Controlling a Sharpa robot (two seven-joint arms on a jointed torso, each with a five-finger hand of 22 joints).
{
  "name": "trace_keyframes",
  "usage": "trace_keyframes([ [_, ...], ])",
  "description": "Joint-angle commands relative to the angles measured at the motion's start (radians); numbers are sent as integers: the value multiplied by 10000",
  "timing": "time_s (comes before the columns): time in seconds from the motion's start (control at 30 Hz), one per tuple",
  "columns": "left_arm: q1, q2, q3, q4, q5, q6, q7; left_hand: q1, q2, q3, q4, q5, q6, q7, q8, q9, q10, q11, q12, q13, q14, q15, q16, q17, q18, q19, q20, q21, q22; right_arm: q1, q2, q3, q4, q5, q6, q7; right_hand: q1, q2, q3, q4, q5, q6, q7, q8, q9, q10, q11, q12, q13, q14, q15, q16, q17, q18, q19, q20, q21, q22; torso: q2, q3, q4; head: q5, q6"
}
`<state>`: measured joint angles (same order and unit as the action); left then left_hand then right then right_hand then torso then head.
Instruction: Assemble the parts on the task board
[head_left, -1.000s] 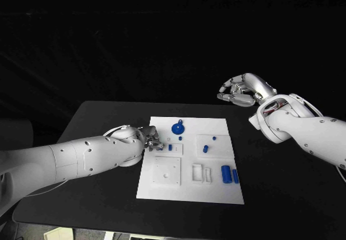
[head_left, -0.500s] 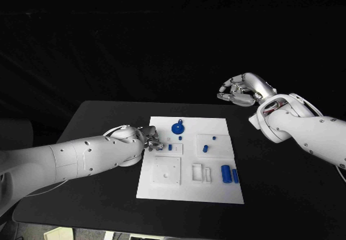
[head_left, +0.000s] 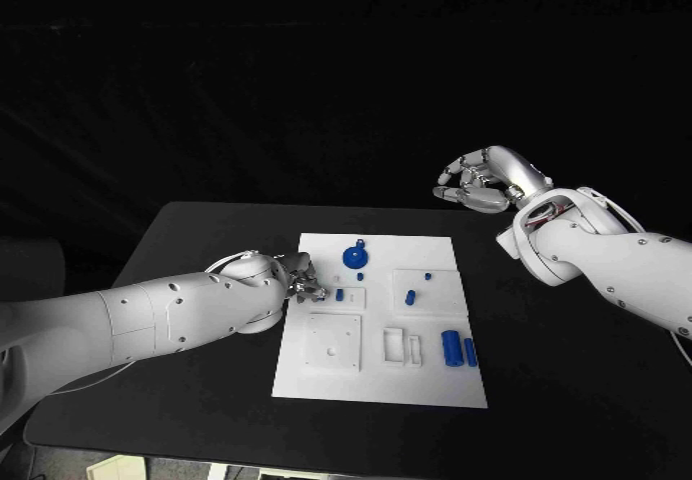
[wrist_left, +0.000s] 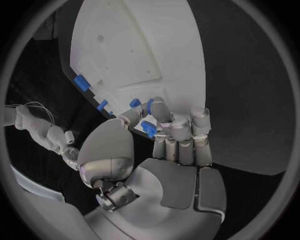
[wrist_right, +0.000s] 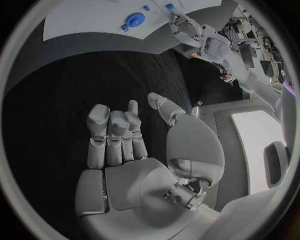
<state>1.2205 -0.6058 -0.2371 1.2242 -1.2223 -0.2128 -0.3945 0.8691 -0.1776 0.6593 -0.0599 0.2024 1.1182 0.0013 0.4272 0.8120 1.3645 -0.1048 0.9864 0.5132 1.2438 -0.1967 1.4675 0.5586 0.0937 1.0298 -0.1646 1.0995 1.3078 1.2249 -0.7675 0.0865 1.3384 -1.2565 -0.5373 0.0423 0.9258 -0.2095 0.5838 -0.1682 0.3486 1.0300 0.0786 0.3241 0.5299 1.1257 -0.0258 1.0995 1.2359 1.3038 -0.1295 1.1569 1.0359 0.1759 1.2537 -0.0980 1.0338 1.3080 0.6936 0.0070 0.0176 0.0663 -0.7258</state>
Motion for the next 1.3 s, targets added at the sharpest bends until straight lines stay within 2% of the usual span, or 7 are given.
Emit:
trace_keyframes([
  [0.03, -59, 29, -37, -13, 74, 257, -17, -109, -89, -26, 183, -109, -27, 61, 36, -23, -35, 22, -49, 14, 18, -111, -40, 15, -61, 49, -1088, -62, 44, 1, 9, 5, -4, 0, 111, 79, 2, 26, 8, 78, 53, 14, 78, -43, 14, -61, 10, -64, -13, 33, -30, -64, 14, 859, 20, -83, -51, 58, 0, 5, -5, -1, -7],
  [0.33, -59, 36, -37, -35, 84, 231, -16, -322, -395, 24, 699, -710, -50, 53, 81, -38, -43, 14, -63, 39, 12, -119, -59, 40, -34, 40, -1096, -78, 63, 0, 22, 5, -19, -5, 120, 81, -81, 14, -36, 158, 186, 19, 77, -53, 21, -59, 9, -63, -14, 36, -31, -69, 24, 859, 26, -82, -58, 67, 1, 7, 0, -5, -7],
  [0.63, -59, 51, -36, -92, 100, 209, -28, -439, -475, 31, 928, -781, -64, 55, 95, -42, -49, 16, -68, 48, 7, -119, -65, 50, -29, 36, -1094, -81, 70, -1, 34, 5, -39, -5, 129, 82, -62, 14, -38, 152, 236, 20, 74, -57, 25, -59, 6, -62, -13, 38, -34, -71, 29, 859, 27, -89, -60, 73, 0, 2, -3, -7, -4],
  [0.83, -59, 53, -36, -112, 100, 193, -74, -584, -712, 59, 1285, -1074, -85, 53, 118, -43, -60, 13, -75, 64, -1, -121, -74, 65, -13, 31, -1097, -87, 79, -1, 41, 4, -50, -3, 130, 84, -63, 9, -44, 151, 239, 20, 75, -58, 26, -59, 6, -62, -13, 38, -34, -71, 31, 859, 28, -89, -60, 74, -1, 4, -2, -8, 3],
  [1.13, -59, 46, -35, -118, 100, 79, -73, -610, -737, 59, 1344, -1078, -99, 56, 118, -44, -72, 17, -79, 66, -14, -118, -82, 66, -12, 25, -1095, -88, 82, -2, 44, 4, -57, -3, 140, 80, -66, 9, -47, 153, 240, 21, 75, -58, 26, -59, 6, -62, -13, 38, -34, -71, 31, 858, 28, -89, -60, 75, 0, 2, -4, -7, -5],
  [1.2, -59, 43, -35, -118, 100, 90, -76, -816, -813, 40, 1575, -1111, -101, 59, 123, -47, -87, 22, -87, 67, -31, -112, -93, 67, -17, 13, -1088, -99, 80, -2, 47, 4, -58, -3, 142, 81, -68, 9, -49, 155, 242, 21, 75, -59, 26, -59, 6, -61, -13, 38, -34, -71, 31, 859, 28, -89, -60, 75, -1, 3, -4, -10, -7],
  [1.3, -59, 22, -34, -127, 100, 73, -84, -816, -822, 53, 1604, -1112, -103, 59, 126, -47, -88, 20, -86, 70, -33, -114, -92, 69, -13, 12, -1091, -98, 82, -2, 47, 4, -62, -3, 138, 81, -73, 8, -53, 157, 245, 20, 75, -59, 27, -59, 7, -61, -13, 38, -34, -71, 32, 859, 28, -89, -61, 76, -3, 3, -5, -8, -5],
])
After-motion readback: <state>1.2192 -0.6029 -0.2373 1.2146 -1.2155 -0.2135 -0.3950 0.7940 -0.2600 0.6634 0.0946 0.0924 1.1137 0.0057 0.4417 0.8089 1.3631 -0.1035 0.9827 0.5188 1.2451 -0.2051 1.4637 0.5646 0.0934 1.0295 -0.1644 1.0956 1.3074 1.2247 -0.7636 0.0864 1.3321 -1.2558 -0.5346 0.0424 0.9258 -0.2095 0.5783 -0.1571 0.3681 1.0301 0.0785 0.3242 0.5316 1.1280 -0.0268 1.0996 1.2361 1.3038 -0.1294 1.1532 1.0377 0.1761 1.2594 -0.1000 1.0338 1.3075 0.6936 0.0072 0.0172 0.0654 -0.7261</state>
